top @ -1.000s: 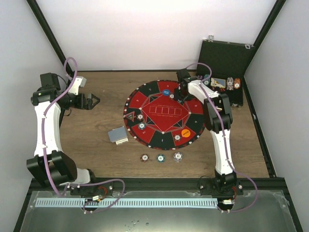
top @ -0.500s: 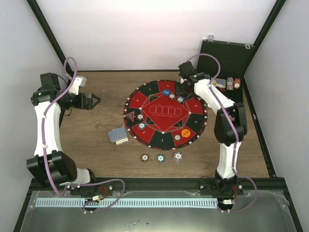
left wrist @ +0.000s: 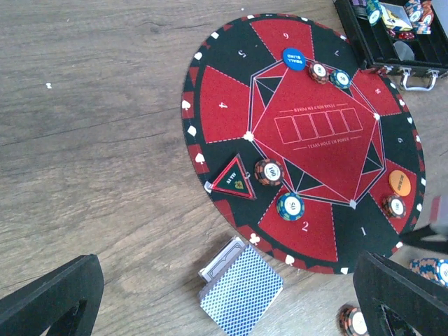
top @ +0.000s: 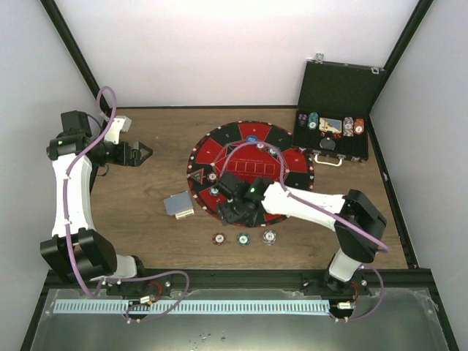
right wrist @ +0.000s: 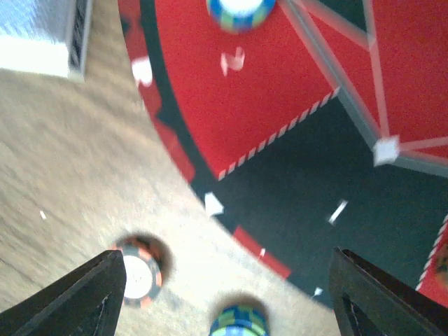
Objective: Distribute texas hold em gaming equipment
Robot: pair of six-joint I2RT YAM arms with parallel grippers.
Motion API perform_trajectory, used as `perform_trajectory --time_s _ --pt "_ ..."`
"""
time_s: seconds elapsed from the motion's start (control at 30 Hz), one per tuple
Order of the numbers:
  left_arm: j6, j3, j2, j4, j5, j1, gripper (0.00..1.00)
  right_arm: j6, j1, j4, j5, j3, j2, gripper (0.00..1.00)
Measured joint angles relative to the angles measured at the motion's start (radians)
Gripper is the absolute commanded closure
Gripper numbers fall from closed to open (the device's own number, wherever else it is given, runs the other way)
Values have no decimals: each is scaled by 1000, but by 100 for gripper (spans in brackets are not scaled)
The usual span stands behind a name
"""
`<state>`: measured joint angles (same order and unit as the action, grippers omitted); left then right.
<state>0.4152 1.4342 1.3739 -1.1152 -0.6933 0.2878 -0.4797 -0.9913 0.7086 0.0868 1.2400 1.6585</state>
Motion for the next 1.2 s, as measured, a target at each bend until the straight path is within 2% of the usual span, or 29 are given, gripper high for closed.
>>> perform_trajectory --time_s 0.23,0.53,0.67,0.93,1.2 --pt "0 0 -6 -10 0 0 0 -108 -92 -8 -2 -134 0 22" --pt "0 0 -8 -15 0 0 0 -174 -134 -46 -27 -205 -5 25" --pt "0 0 -8 -16 -1 0 0 -196 -146 -50 -35 -242 -8 32" --pt "0 0 -10 -16 -1 0 0 -222 -159 -56 -38 -262 -14 41" --pt "0 0 -18 -16 0 0 0 -233 -163 -58 -28 -267 -14 41"
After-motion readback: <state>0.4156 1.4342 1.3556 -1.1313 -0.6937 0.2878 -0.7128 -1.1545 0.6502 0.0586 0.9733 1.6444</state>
